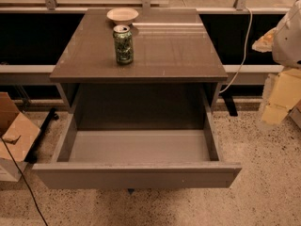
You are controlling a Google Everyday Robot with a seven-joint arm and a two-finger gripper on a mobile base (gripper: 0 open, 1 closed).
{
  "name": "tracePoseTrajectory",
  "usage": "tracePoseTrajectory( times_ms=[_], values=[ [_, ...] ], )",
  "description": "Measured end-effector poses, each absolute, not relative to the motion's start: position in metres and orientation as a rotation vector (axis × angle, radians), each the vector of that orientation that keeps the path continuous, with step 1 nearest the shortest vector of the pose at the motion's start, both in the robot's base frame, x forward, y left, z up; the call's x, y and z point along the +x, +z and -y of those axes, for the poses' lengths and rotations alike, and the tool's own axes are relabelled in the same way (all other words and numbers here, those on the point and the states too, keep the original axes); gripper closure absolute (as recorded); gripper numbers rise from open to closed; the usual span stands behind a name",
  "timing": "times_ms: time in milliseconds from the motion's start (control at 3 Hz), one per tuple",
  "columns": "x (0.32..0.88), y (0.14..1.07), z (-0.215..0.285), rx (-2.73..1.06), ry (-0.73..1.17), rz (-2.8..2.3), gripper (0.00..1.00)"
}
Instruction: Place green can into top drawer
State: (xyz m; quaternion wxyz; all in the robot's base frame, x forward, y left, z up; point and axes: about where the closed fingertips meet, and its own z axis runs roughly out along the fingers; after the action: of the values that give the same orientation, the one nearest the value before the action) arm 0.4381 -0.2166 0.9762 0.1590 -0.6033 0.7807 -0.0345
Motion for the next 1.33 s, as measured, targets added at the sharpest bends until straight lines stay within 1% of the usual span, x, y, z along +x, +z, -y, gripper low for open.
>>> tracePoseTrajectory(
  times_ms=[333, 667, 1333],
  values=[
    [0.438, 0.976, 0.217, -1.725, -0.099, -2.232, 0.00],
    [0.447, 0.972, 0.206, -1.724, -0.100, -2.194, 0.00],
    [0.493, 0.950, 0.174, -1.763, -0.013, -2.069, 0.00]
  ],
)
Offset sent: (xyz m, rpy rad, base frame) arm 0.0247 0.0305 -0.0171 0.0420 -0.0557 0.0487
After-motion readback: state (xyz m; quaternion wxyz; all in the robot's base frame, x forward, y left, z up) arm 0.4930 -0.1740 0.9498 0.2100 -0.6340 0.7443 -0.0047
